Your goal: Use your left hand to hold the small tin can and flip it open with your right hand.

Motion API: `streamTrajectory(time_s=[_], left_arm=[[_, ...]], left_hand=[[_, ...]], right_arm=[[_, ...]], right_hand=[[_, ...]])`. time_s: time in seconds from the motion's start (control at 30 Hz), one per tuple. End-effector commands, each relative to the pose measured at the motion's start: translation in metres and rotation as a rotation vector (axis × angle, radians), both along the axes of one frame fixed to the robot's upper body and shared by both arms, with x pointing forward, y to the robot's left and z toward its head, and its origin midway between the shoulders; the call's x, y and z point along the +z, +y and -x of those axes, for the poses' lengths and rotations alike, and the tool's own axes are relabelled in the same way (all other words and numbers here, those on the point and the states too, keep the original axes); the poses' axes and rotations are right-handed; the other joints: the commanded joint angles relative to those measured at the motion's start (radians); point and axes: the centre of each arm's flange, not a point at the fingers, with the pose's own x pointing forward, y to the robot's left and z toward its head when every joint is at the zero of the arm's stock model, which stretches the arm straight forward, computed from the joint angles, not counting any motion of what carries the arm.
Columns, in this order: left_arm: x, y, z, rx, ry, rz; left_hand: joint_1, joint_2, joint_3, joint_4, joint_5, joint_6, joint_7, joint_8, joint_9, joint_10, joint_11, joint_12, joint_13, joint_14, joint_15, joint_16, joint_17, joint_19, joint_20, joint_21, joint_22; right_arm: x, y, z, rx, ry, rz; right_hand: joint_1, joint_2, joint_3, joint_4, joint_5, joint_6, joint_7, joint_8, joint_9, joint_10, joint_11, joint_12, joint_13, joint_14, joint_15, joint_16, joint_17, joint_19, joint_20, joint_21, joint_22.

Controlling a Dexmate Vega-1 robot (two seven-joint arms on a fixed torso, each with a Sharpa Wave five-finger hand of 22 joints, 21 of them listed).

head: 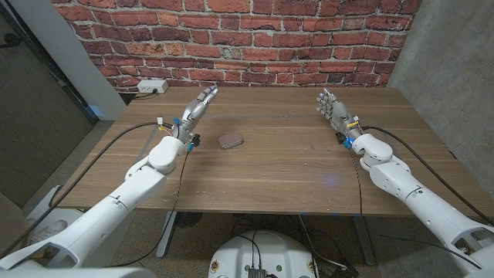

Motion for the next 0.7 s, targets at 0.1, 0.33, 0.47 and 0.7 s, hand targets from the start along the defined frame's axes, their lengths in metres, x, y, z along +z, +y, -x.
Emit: streamTrajectory(time_s=[0.1,0.33,0.47,0.7], left_arm=[[0.016,-0.012,0.023,0.095,-0.108,-0.153],[0.021,-0.012,0.027,0.118,-0.131,-0.231],[0.024,-0.013,0.03,0.151,-0.153,-0.267],[0.03,-0.016,0.036,0.205,-0.189,-0.318]], left_hand=[[0.022,0.002,0.005,-0.014,0.002,0.001,-0.004,-0.003,0.002,0.002,0.007,-0.001,0.002,-0.026,-0.067,-0.008,0.001,-0.01,-0.031,-0.014,0.002],[0.037,-0.003,0.005,-0.025,0.001,-0.014,-0.004,-0.009,0.002,-0.006,0.005,-0.005,0.002,-0.054,-0.055,-0.012,0.0,-0.02,-0.027,-0.027,0.002],[0.045,-0.006,0.006,-0.03,0.002,-0.027,-0.009,-0.014,0.002,-0.009,0.002,-0.006,0.002,-0.059,-0.054,-0.011,0.0,-0.014,-0.026,-0.03,0.002],[0.061,-0.012,0.006,-0.041,0.003,-0.057,-0.014,-0.023,0.001,-0.012,0.001,-0.007,0.002,-0.064,-0.048,-0.007,0.0,-0.009,-0.024,-0.036,0.002]], right_arm=[[0.004,-0.002,-0.001,0.013,-0.01,-0.008],[0.004,-0.002,-0.003,0.01,-0.01,-0.009],[0.003,-0.002,-0.004,0.008,-0.009,-0.011],[0.004,-0.002,-0.003,0.009,-0.021,-0.015]], right_hand=[[0.012,0.001,0.006,-0.005,-0.001,-0.008,-0.002,-0.002,0.002,-0.006,0.004,-0.004,0.001,-0.005,-0.004,0.0,0.005,0.001,0.002,-0.003,0.005],[0.016,0.001,0.005,-0.009,-0.002,0.006,-0.009,0.003,0.002,-0.006,0.006,-0.003,0.001,-0.005,-0.002,0.002,0.005,0.002,0.002,-0.007,0.006],[0.017,0.0,0.005,-0.011,-0.003,-0.001,-0.015,0.0,0.002,-0.004,0.007,-0.002,0.001,-0.005,-0.002,0.002,0.005,0.003,0.002,-0.009,0.006],[0.019,0.001,0.004,-0.012,-0.004,-0.003,-0.015,-0.002,0.002,-0.003,0.01,-0.001,0.002,-0.005,-0.001,0.003,0.006,0.004,0.002,-0.011,0.006]])
